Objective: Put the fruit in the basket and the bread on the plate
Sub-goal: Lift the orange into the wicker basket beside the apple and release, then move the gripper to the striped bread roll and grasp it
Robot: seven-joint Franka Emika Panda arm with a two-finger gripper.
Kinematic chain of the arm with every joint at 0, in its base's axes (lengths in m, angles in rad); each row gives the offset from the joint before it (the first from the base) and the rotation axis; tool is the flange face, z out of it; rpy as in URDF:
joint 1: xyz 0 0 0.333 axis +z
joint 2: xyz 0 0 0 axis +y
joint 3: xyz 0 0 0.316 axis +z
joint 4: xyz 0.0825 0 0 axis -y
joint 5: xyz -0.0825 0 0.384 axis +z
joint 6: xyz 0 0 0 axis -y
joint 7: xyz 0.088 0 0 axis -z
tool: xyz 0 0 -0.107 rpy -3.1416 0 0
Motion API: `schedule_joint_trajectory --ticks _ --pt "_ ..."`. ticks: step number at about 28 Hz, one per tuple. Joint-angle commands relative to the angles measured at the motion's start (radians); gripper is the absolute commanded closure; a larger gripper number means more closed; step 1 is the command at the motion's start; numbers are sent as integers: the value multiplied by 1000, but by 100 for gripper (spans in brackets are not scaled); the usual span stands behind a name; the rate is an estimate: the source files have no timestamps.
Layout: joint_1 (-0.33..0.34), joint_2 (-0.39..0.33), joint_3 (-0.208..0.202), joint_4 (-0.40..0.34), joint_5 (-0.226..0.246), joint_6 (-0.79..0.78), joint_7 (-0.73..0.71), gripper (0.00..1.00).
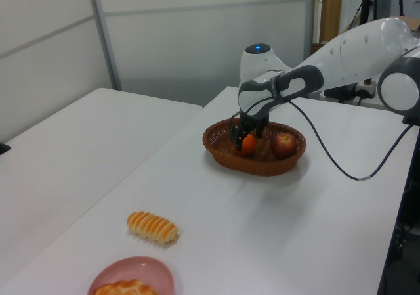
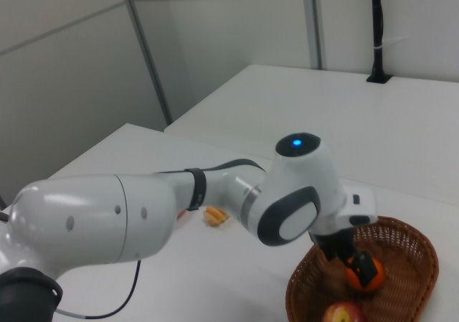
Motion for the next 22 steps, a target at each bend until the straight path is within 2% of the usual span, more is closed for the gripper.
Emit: schedule_joint_trajectory --ticks 1,4,8,10,17,22 --pt "42 -67 12 -21 10 -41 10 0" --pt "130 -76 24 -14 41 -43 65 0" --pt "230 -71 24 4 53 -46 107 0" --pt "302 -71 24 6 53 -52 150 0" --pt "431 -48 24 18 55 -40 221 0" --pt "520 2 24 35 44 22 230 0"
